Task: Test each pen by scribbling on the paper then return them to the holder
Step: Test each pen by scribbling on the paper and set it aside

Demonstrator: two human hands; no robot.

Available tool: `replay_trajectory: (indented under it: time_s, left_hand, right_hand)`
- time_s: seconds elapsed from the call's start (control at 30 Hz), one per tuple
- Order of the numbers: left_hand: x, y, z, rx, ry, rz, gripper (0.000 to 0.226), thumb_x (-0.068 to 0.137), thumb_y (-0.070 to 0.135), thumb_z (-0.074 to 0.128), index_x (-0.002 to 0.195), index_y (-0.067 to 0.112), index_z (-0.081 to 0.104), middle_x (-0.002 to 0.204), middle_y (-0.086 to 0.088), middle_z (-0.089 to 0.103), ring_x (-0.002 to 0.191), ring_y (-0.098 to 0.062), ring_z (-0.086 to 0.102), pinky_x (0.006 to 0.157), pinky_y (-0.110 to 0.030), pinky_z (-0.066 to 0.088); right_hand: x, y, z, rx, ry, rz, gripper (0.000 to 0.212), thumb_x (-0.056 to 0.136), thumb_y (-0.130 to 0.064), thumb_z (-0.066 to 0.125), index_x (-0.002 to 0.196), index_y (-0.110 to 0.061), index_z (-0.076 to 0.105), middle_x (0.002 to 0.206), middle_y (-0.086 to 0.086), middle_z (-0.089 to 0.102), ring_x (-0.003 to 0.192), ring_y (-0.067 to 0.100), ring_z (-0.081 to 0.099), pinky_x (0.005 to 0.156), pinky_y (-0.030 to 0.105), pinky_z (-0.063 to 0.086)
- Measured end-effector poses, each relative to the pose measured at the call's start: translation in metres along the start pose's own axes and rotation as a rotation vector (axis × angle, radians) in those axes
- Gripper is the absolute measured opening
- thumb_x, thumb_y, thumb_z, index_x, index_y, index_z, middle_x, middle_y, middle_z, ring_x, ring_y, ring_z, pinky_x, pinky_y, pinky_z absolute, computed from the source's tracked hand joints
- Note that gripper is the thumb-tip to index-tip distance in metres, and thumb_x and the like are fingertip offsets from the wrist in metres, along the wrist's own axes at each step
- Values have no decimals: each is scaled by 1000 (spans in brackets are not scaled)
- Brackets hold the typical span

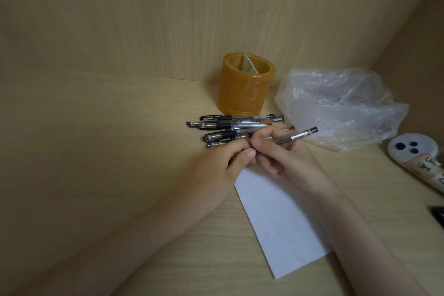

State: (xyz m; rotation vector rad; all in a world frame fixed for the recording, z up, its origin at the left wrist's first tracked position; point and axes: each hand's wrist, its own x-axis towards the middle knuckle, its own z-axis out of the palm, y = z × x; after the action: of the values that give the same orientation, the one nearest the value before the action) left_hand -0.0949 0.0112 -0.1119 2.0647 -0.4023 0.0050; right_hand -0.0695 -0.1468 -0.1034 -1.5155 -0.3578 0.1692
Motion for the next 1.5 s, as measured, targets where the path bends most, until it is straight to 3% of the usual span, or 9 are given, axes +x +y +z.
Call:
replay_trajectory:
  time_s: [0.13, 0.23, 0.33, 0.47, 0.6, 0.7, 0.83, 0.97, 1.5]
  left_hand:
    - [-1, 1, 2, -21, 17, 15, 18, 92, 42, 46, 83, 34, 60, 69, 10, 63, 64, -3, 56, 62, -31, 42]
    - [-4, 1, 2, 10, 10, 2, 23, 86, 54, 47, 87, 33, 58, 51, 8, 44, 46, -4, 37, 49, -22, 27]
    - [-12, -2, 2, 167, -39, 33, 32, 76, 60, 54, 101, 40, 59, 49, 11, 45, 47, -1, 44, 49, -15, 29]
    - [-18, -4, 3, 403, -152, 94, 51, 73, 66, 55, 122, 54, 47, 53, 12, 43, 52, 2, 44, 53, -14, 30]
    - [-18, -5, 5, 446, -201, 91, 54, 75, 68, 52, 126, 54, 42, 51, 14, 42, 53, 4, 42, 51, -10, 25]
    - [-18, -5, 6, 460, -214, 76, 55, 76, 68, 51, 128, 52, 42, 52, 15, 41, 53, 5, 40, 51, -9, 26]
    - [-19, -4, 7, 455, -219, 65, 53, 77, 65, 52, 128, 51, 43, 55, 20, 46, 53, 4, 38, 51, -8, 27]
    - [-18, -4, 7, 434, -225, 65, 53, 77, 64, 53, 127, 50, 44, 61, 22, 52, 53, 4, 41, 52, -8, 29]
    - [-18, -7, 8, 448, -208, 68, 53, 77, 65, 51, 127, 51, 44, 52, 16, 40, 53, 9, 40, 52, -7, 29]
  right_hand:
    - [-2, -1, -1, 14, 2, 9, 22, 93, -1, 45, 97, 0, 66, 41, 2, 47, 35, 10, 37, 38, 17, 29]
    - [2, 2, -10, 103, 119, -30, 31, 90, -5, 40, 94, -2, 70, 42, 10, 50, 35, 18, 43, 39, 23, 24]
    - [8, -3, -27, 237, 265, 84, 40, 95, -13, 27, 93, -2, 66, 55, 13, 65, 47, 20, 62, 36, 17, 29]
    - [5, 5, -27, 3, 422, 111, 35, 94, -30, 55, 82, 1, 66, 59, 11, 64, 47, 13, 60, 37, 17, 30]
    - [4, 12, -15, -124, 427, 30, 29, 84, -18, 71, 61, -2, 61, 48, 12, 58, 37, 17, 50, 41, 20, 41]
    - [6, 14, -13, -220, 469, 15, 35, 79, -18, 76, 52, -11, 55, 41, 1, 55, 35, 11, 45, 41, 18, 37]
    - [7, 23, -11, -371, 536, -32, 50, 81, -11, 72, 37, -21, 51, 37, -11, 43, 39, 2, 34, 43, 15, 29]
    - [8, 29, -13, -395, 583, -37, 44, 78, 1, 63, 42, -20, 46, 38, -10, 43, 41, 3, 35, 44, 16, 30]
    - [7, 31, -12, -441, 590, -87, 40, 77, 2, 62, 46, -16, 45, 46, -2, 43, 43, 2, 35, 46, 13, 29]
